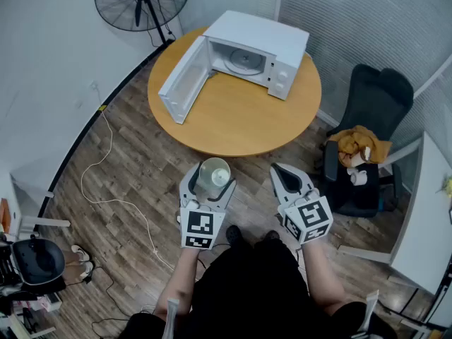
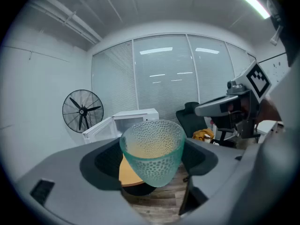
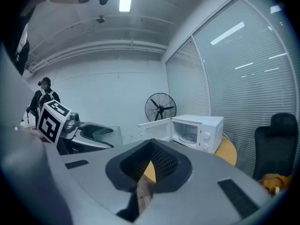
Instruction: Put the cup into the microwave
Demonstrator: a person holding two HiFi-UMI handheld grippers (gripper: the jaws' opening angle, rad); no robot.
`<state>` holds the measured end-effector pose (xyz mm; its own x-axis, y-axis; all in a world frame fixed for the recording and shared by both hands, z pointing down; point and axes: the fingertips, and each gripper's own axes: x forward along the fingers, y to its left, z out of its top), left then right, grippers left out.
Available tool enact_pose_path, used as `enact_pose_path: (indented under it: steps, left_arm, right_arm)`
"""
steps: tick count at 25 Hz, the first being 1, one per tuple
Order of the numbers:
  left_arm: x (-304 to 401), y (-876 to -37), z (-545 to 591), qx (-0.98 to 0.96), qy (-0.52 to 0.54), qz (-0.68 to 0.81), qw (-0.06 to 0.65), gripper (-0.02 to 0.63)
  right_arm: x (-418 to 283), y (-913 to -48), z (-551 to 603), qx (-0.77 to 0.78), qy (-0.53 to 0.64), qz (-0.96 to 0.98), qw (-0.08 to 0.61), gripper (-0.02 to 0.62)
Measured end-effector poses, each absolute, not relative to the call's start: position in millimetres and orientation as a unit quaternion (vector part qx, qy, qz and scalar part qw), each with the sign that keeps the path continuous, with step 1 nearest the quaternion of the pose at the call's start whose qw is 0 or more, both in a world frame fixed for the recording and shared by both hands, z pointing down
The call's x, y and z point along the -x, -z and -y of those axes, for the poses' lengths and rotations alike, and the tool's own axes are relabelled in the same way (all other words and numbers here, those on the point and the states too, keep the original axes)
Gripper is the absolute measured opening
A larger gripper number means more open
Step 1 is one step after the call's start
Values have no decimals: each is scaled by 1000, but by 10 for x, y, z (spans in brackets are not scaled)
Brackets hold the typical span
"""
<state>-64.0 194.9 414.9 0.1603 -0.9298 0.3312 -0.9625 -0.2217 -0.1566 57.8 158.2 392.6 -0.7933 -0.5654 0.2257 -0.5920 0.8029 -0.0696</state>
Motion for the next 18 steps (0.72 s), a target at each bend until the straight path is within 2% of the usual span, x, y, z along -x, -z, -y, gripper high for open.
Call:
enact_pose_path:
  steps: [18]
  left_arm:
    - [583, -4202, -2073, -757, -210, 618, 31, 376]
  right_arm:
    - [-550, -3896, -1748, -294, -58, 950, 89, 8]
